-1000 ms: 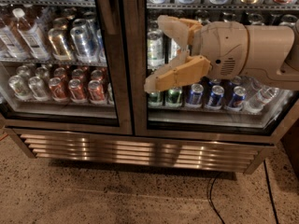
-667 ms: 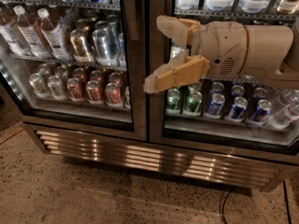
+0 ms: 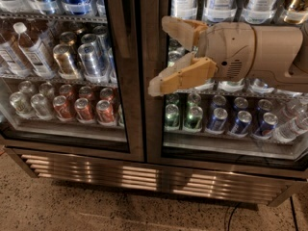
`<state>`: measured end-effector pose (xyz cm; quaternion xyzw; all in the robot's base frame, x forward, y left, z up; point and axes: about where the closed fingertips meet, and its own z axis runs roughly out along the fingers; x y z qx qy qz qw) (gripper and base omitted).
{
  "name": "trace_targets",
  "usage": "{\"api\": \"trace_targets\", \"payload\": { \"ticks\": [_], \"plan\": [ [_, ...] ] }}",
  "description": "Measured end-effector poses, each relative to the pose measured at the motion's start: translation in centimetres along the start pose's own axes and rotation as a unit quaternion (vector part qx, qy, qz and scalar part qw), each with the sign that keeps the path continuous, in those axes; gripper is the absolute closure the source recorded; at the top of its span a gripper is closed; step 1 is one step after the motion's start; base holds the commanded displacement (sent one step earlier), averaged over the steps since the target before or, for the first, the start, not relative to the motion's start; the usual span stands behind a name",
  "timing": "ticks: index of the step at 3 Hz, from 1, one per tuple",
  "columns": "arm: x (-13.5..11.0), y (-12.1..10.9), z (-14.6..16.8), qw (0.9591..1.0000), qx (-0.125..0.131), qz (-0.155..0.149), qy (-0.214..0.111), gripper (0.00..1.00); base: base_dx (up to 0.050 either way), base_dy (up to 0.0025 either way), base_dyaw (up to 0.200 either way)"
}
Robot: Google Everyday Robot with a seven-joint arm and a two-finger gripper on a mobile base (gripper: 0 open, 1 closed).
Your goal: Open left fridge door
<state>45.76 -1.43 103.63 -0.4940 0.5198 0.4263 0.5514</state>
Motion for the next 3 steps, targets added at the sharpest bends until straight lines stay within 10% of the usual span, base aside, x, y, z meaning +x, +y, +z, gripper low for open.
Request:
{"api": "trace_targets", "payload": {
  "ticks": [3],
  "plan": [
    [-0.2,0.4,-2.0,0.9996,0.027,-0.001,-0.003,0.0,0.0,0.0,0.0]
  ]
}}
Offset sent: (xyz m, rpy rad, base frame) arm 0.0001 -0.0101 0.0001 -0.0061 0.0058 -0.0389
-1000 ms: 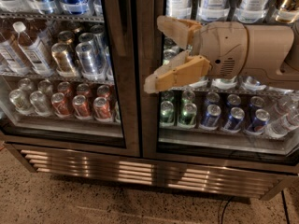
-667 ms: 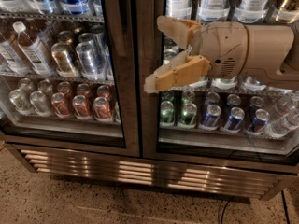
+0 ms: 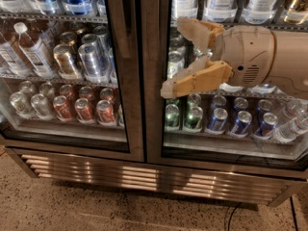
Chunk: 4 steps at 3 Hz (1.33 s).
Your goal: Open left fridge door
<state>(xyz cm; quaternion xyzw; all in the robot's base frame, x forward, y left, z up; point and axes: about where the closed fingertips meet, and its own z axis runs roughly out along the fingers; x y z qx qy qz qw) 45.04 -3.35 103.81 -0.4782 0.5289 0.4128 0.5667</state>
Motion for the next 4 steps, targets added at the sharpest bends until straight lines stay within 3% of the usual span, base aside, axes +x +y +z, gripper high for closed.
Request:
{"api": "trace_targets", "payload": {
  "ticks": [1,2,4],
  "plan": [
    [1.6,4.5,1.7,0.9998,-0.017,0.01,-0.007,0.0,0.0,0.0,0.0],
    [-0.2,3.3,6.5,0.9993,-0.037,-0.002,0.004,0.0,0.0,0.0,0.0],
    [-0.3,2.0,7.8,0.999,-0.04,0.004,0.021,0.0,0.0,0.0,0.0]
  ]
}}
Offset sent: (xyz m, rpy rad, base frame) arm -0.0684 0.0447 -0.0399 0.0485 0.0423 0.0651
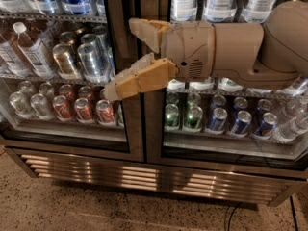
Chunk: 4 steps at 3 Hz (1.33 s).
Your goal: Open left fridge door
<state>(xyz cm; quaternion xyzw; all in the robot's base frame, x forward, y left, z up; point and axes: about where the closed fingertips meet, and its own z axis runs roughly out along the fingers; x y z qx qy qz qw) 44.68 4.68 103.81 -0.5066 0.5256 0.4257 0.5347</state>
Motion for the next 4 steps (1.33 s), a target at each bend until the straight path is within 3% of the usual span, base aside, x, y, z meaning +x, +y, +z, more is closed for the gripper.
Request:
{"api": "trace_targets", "payload": {
  "ticks": [1,2,3,4],
  "plan": [
    [0.2,-1.5,2.8,0.9993,-0.019,0.012,0.029,0.0,0.0,0.0,0.0],
    [0.2,-1.5,2.8,0.9993,-0.019,0.012,0.029,0.0,0.0,0.0,0.0],
    [0.6,-1.8,2.4,0.9995,-0.014,0.021,0.018,0.0,0.0,0.0,0.0],
    [0.8,-2.2,0.3,0.9995,0.012,0.029,0.001,0.0,0.0,0.0,0.0]
  ]
}}
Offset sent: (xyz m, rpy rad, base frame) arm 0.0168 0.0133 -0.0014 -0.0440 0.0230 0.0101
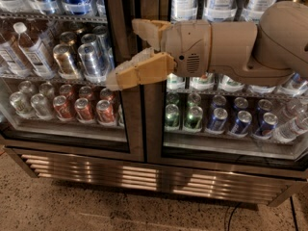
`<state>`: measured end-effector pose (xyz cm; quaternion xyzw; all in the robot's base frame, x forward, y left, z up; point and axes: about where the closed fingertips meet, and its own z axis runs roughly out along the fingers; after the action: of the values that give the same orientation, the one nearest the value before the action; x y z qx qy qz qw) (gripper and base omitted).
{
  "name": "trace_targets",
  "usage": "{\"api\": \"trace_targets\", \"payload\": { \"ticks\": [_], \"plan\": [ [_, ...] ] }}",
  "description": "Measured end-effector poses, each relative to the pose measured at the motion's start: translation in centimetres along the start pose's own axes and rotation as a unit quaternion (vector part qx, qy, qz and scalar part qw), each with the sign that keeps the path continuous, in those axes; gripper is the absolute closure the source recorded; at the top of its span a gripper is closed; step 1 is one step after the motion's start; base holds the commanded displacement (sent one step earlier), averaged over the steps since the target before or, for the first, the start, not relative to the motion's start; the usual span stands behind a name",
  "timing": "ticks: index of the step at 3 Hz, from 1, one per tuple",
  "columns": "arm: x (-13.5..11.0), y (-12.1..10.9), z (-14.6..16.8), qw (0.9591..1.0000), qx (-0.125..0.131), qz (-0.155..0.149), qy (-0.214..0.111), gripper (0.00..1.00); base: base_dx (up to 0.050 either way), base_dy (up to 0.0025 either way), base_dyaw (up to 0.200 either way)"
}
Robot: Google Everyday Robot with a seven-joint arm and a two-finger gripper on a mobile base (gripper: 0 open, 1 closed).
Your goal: Open left fridge door
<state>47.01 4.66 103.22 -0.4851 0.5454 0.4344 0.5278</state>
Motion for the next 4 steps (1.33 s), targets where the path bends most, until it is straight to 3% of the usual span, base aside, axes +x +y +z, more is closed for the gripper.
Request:
{"api": "trace_targets", "payload": {
  "ticks": [3,4],
  "plan": [
    [-0.8,0.0,0.7,0.9996,0.017,-0.004,-0.022,0.0,0.0,0.0,0.0],
    [-1.2,-2.1,2.4,0.9996,0.024,0.015,0.001,0.0,0.0,0.0,0.0]
  ]
}}
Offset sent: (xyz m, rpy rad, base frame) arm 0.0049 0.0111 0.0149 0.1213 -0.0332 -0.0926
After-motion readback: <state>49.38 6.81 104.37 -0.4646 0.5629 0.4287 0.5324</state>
